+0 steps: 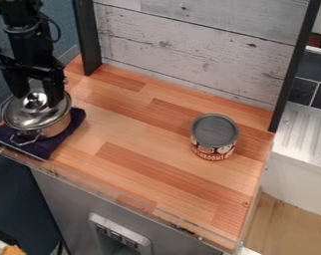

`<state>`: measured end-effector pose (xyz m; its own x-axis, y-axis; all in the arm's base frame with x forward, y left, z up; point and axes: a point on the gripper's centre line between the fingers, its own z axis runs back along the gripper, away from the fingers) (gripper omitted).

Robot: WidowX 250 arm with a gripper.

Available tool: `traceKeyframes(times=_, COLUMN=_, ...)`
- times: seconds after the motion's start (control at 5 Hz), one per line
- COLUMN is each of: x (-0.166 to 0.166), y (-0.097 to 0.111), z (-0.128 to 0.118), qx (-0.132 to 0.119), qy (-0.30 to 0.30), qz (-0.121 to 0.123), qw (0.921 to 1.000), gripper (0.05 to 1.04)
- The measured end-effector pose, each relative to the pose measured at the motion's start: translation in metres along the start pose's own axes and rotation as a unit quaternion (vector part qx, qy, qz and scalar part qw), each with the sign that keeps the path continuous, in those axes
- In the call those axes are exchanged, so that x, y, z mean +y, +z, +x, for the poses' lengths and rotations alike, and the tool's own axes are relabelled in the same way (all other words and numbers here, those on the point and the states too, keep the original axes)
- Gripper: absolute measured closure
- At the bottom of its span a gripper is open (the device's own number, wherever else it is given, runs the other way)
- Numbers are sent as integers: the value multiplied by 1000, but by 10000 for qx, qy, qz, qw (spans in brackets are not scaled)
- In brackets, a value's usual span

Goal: Open the silver pot and place the tray in the lower right corner of the table

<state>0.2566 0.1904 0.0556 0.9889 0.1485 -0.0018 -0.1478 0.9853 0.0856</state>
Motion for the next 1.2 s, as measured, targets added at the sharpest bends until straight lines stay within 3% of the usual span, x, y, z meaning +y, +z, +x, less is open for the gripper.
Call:
traceKeyframes(times=0.2, x=3, y=-3, z=-2, qx=89, qy=48, qz=98, qw=9999, gripper=129)
traceKeyframes(times=0.6, x=6, y=-9, z=0, qx=301, qy=72, qz=401, qw=9987, gripper=705)
traceKeyframes(times=0.8, x=5, y=-8, z=0, qx=318, qy=57, qz=457, qw=9984, gripper=803)
traceKeyframes(times=1.0, x=-10, y=-1, z=4, qx=285, qy=-148, qz=573, qw=9978, gripper=803)
traceKeyframes(times=1.2, x=-43, y=40, z=11, qx=-360, qy=-484, qz=812, qw=9949, gripper=803)
